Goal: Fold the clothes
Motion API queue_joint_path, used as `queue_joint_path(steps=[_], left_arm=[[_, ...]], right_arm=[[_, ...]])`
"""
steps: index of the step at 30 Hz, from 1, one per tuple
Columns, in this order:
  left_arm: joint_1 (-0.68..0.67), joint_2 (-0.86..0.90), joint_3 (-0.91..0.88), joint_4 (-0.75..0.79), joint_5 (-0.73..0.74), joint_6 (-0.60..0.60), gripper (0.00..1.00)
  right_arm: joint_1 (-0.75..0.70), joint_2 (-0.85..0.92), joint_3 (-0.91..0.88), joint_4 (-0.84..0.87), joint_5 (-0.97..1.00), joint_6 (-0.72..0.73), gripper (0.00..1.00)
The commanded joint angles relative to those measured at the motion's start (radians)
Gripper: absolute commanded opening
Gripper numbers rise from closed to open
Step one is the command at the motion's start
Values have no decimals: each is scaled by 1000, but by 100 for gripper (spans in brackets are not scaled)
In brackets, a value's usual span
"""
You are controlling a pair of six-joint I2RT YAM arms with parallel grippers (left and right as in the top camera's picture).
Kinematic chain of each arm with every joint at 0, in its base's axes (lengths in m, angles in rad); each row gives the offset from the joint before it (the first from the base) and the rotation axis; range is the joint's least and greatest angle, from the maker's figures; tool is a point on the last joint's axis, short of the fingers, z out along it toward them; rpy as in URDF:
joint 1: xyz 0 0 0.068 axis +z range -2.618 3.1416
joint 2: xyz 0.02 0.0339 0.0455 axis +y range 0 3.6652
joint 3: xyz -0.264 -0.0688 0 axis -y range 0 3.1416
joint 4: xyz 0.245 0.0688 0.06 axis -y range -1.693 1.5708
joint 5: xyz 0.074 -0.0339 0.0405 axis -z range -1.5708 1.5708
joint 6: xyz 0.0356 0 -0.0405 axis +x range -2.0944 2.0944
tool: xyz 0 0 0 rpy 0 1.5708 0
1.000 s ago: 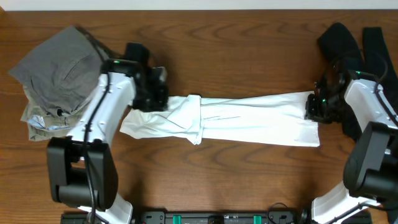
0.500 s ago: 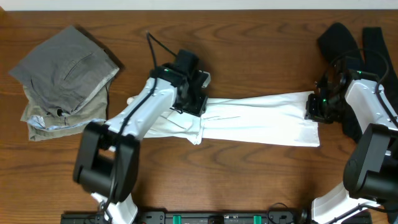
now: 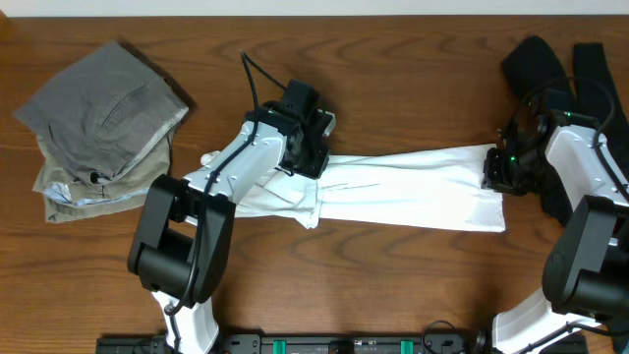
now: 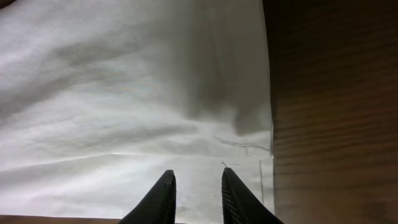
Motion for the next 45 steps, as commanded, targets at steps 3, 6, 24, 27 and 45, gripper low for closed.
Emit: queue_joint_path(steps=[3,6,24,27,45], left_arm=[[0,1,3,2,-35,3,39],[0,1,3,15,-136,2,44],[0,66,3,77,-162,3,44],[0,66,3,80,-163,3,43],[3,8,84,103,-163,2,6]], right_arm=[[-1,-12,14,1,0,3,24],[-1,-12,14,2,0,3,24],[-1,-12,14,2,0,2,24],[-1,-12,14,2,0,3,24],[-1,-12,14,2,0,3,25]])
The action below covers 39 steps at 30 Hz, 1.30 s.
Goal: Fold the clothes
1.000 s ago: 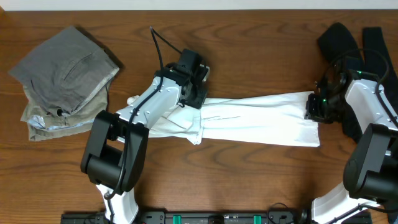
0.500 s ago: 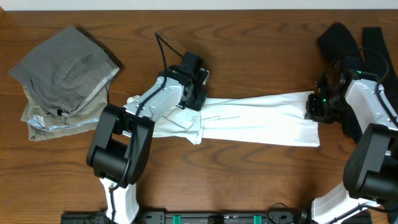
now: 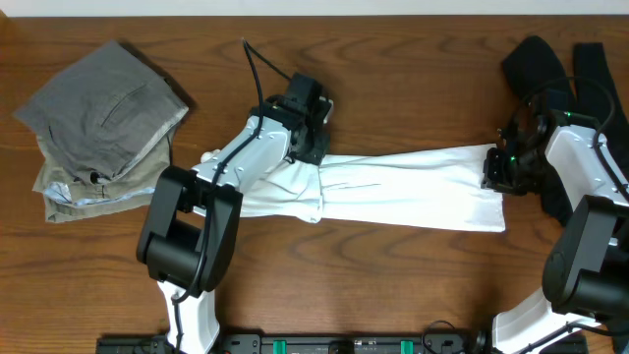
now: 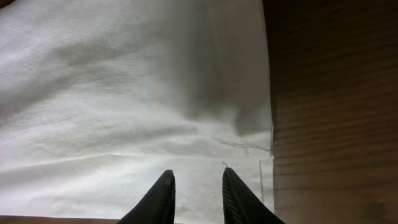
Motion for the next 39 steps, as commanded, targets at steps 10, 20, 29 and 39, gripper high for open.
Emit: queue_joint_path(steps=[10,20,29,39], left_arm=[[2,-76,30,-59,-8,-51,7],[-27,-76,29,-216,131,-70,7],[-79,-75,26,-217,130,-69,23],[-89,-76,7,-240,130,-56,35]], right_arm=[[-1,-12,14,0,0,3,25],[-1,-12,14,0,0,3,25],[-1,-12,14,-4,0,3,25],[-1,-12,14,-4,0,3,25]])
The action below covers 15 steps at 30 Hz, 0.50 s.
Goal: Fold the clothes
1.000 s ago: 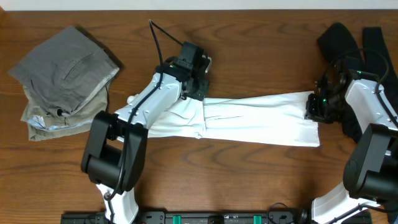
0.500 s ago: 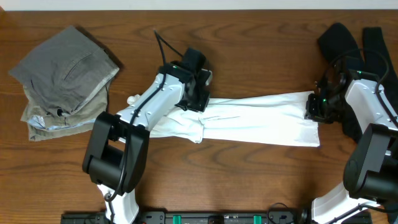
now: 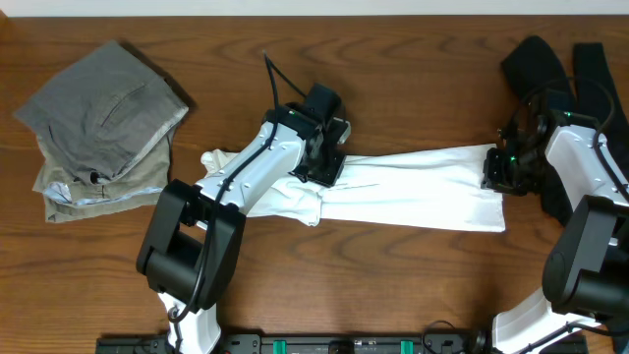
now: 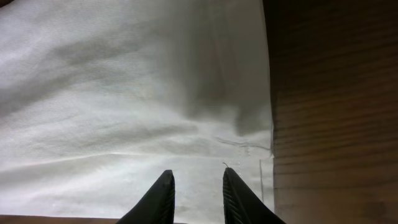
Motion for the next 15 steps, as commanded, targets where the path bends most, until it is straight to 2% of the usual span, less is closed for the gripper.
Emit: queue_joint_path(steps=[1,11,13,14,15], left_arm=[[1,-24,-4,-6,12,31,35],[14,-214,4,-36,-158,47,37],[26,-251,4,-61,-175,46,39],[35,-268,4,-76,-179,43,40],[45,-280,4,-87,-179,43,40]], right_arm=[[-1,-12,14,-2,0,2,25],[-43,-25,19,7,-1,3,27],[-85,-29,19,11,-26,2,32],[-111,-29,19,13,-47,0,40],[-134,-28,17,14,-74,-19,42]])
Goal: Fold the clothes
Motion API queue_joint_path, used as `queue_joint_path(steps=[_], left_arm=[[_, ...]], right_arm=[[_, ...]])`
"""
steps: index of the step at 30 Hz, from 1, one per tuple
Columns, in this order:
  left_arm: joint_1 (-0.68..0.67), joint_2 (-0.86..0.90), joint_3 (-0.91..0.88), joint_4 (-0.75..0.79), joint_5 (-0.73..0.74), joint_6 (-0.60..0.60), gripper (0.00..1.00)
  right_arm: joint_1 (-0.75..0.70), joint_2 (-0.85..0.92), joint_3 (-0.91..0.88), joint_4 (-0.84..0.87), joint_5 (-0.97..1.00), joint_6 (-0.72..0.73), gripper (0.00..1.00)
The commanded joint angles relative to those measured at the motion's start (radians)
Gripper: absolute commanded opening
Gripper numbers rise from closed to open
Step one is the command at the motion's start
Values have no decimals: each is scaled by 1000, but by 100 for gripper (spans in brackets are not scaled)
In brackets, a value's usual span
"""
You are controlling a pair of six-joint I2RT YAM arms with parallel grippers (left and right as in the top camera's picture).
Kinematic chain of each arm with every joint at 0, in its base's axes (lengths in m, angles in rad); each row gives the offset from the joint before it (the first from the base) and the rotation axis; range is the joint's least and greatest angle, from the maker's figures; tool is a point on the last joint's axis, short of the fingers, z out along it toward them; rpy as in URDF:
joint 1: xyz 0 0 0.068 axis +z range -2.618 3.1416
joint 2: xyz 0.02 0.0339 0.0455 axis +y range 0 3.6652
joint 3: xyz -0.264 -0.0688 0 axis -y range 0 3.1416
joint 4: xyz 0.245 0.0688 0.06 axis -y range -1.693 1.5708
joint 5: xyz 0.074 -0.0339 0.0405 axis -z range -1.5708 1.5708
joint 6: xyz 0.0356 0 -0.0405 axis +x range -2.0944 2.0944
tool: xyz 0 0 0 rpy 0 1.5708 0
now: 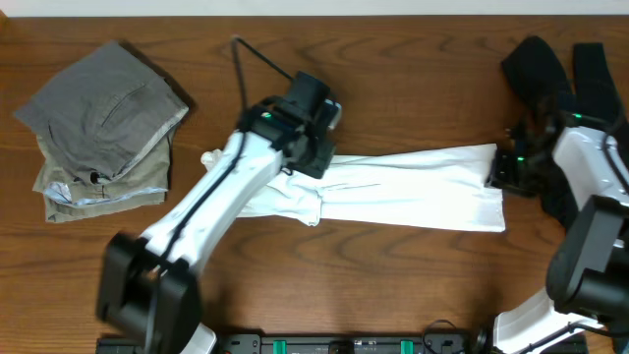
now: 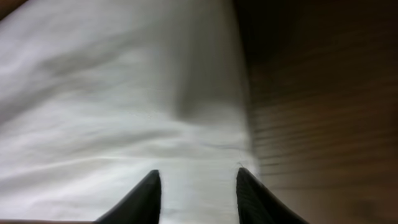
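Observation:
A long white garment (image 1: 413,192) lies stretched across the middle of the table. My left gripper (image 1: 310,157) is down on its upper edge, left of centre; the overhead view does not show how its jaws stand. At the garment's right end sits my right gripper (image 1: 499,175). In the blurred right wrist view the right gripper (image 2: 198,173) has its jaws spread wide over the white cloth (image 2: 112,106), just inside the cloth's right edge, with nothing pinched between them.
A folded stack of grey and tan clothes (image 1: 98,118) lies at the far left. Black clothes (image 1: 545,64) are heaped at the far right, behind the right arm. Bare wooden table (image 1: 393,285) shows in front of the white garment.
My right gripper's jaws stand wider apart, and it has shifted slightly right along the cloth's end. The left gripper has moved a little left on the garment's upper edge, its arm stretched lower.
The right gripper stayed at the garment's right end with its jaws narrowly apart through all three earlier moments and now stands wider. The left gripper stayed on the upper edge left of centre, shifting left, then right, then left again. The garment's outline has barely changed.

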Motion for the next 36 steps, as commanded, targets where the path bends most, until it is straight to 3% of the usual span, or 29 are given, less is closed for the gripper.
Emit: queue_joint_path(steps=[1,9,27,32,33,36], left_arm=[[39,-51,5,-37,-55,7,40],[96,-62,4,-69,-55,-35,40],[97,-62,4,-79,-55,-34,41],[97,-62,4,-80,-55,-34,40],[97,-62,4,-80,-55,-34,41],[97,-62,4,-86,-55,-34,41]], right_arm=[[-98,-28,11,10,-89,-52,42],[-181,-27,-62,78,-193,-145,50],[-146,-27,-310,397,-320,-129,49],[-139,-27,-340,425,-314,-119,36],[-139,-27,-340,425,-303,-104,31],[-139,-27,-339,436,-246,-36,2]])
